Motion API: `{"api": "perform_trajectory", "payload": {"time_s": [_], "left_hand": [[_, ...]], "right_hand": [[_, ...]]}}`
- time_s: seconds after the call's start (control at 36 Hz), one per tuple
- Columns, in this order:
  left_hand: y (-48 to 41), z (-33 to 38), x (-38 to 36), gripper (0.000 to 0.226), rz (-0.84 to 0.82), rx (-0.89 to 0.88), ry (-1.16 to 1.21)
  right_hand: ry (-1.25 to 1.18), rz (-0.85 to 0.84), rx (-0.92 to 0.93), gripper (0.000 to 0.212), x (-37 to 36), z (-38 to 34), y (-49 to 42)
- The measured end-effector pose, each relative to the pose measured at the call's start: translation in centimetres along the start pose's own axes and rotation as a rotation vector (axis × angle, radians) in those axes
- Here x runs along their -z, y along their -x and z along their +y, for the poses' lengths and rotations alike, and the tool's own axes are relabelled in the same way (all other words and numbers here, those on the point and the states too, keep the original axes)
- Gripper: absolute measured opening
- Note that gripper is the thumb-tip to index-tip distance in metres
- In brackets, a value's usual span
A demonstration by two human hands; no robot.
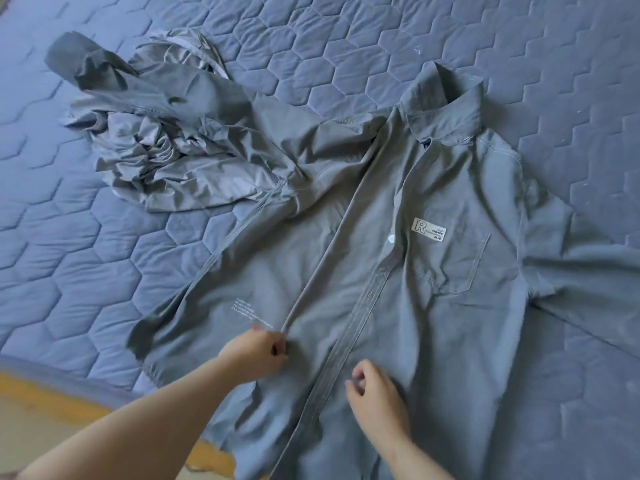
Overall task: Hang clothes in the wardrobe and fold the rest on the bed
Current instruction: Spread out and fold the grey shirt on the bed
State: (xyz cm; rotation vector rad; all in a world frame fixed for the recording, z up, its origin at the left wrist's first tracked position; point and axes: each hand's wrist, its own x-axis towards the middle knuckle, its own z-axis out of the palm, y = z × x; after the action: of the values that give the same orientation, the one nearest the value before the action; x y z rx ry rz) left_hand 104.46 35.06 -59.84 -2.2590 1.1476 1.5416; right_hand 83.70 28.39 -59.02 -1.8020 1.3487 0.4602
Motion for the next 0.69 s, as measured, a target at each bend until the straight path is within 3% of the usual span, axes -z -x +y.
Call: {"api": "perform_trajectory", "payload": {"time_s": [0.06, 0.17, 0.33, 0.47, 0.58, 0.69], "left_hand": [[1.1, -0.2, -1.4, 0.02, -0.004, -0.012, -0.026], [3.0, 0.7, -4.5, 0.039, 0.011, -0.046, -0.019], [4.2, 2.6, -7.7, 0.033, 0.079, -0.093, 0.026], [3.7, 2.7, -7.1, 0.017, -0.035, 0.19, 0.189], [2.9, 2.9, -6.0, 0.028, -0.102, 0.209, -0.019], [2.4, 6.5, -4.0, 0.025, -0.001, 0.172, -0.133]], "right_hand": [[-0.058, -0.058, 0.017, 0.018, -1.6, 0.1, 1.3], [-0.102, -0.074, 0.016, 0.014, -3.5, 0.4, 2.3], [-0.303, -0.052, -0.054, 0.004, -3.1, 1.5, 2.6], [-0.381, 0.012, -0.14, 0.005, -1.6, 3.6, 2.6], [-0.428, 0.077, -0.241, 0.007, -0.4, 5.4, 3.0], [-0.548, 0.162, -0.369, 0.008, 1.2, 7.3, 2.6]]}}
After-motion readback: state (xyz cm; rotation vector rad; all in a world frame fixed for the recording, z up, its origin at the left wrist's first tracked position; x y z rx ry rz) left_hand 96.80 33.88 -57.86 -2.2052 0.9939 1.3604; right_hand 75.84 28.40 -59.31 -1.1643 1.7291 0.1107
